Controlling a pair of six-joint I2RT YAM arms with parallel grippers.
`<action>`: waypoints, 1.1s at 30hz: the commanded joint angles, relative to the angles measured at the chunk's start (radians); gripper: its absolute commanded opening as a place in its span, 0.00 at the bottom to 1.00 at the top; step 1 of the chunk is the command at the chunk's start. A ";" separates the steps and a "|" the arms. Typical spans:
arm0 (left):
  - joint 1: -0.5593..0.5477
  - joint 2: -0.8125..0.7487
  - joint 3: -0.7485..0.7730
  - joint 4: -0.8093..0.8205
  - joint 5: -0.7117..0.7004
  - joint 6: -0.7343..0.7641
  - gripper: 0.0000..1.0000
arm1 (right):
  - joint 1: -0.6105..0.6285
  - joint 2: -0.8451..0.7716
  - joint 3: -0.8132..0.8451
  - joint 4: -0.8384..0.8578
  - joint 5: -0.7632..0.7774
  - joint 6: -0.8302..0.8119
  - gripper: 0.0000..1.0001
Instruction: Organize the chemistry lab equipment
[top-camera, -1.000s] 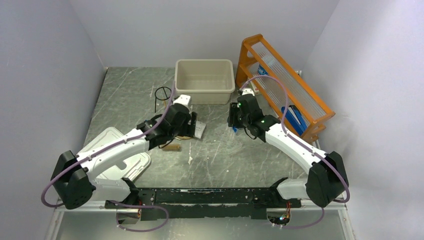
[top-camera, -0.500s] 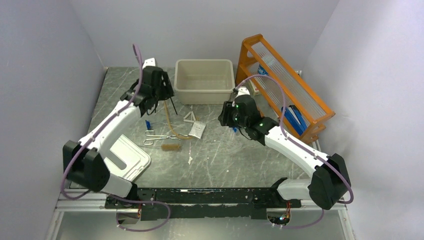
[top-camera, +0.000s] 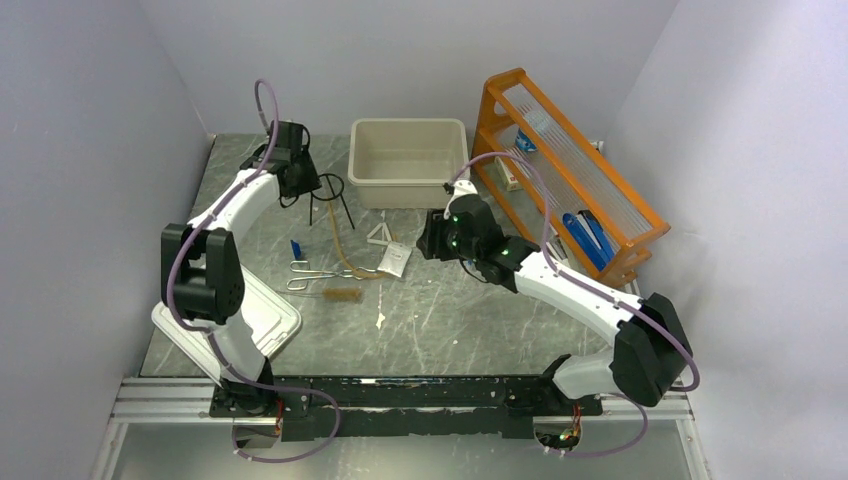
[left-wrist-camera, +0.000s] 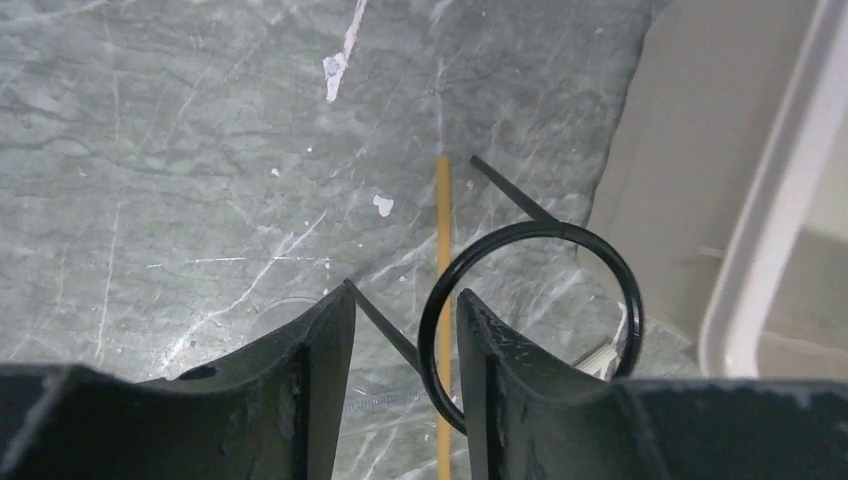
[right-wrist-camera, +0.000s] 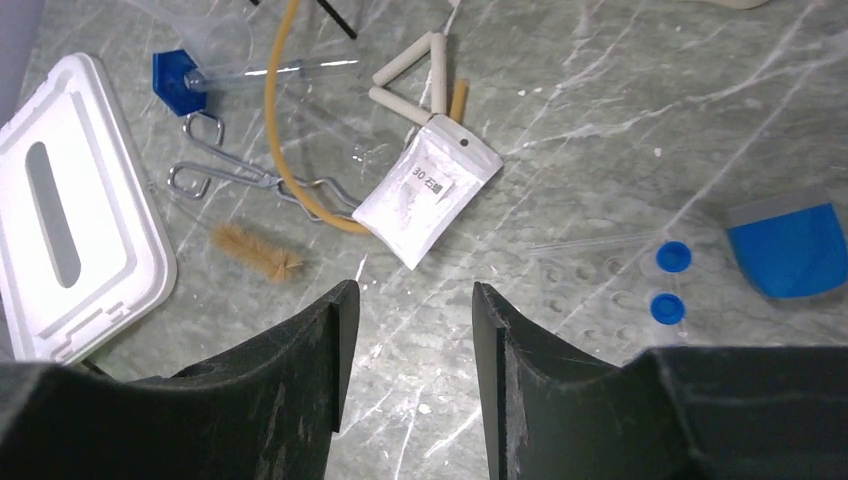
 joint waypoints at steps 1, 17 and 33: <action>0.017 0.039 0.037 -0.013 0.118 0.025 0.44 | 0.026 0.027 0.041 0.033 0.008 0.010 0.49; 0.020 0.045 0.147 -0.083 0.070 0.122 0.05 | 0.039 -0.033 0.028 0.020 0.061 0.017 0.47; 0.017 -0.207 0.273 -0.056 0.245 0.125 0.05 | 0.039 -0.184 0.030 -0.012 0.143 0.000 0.47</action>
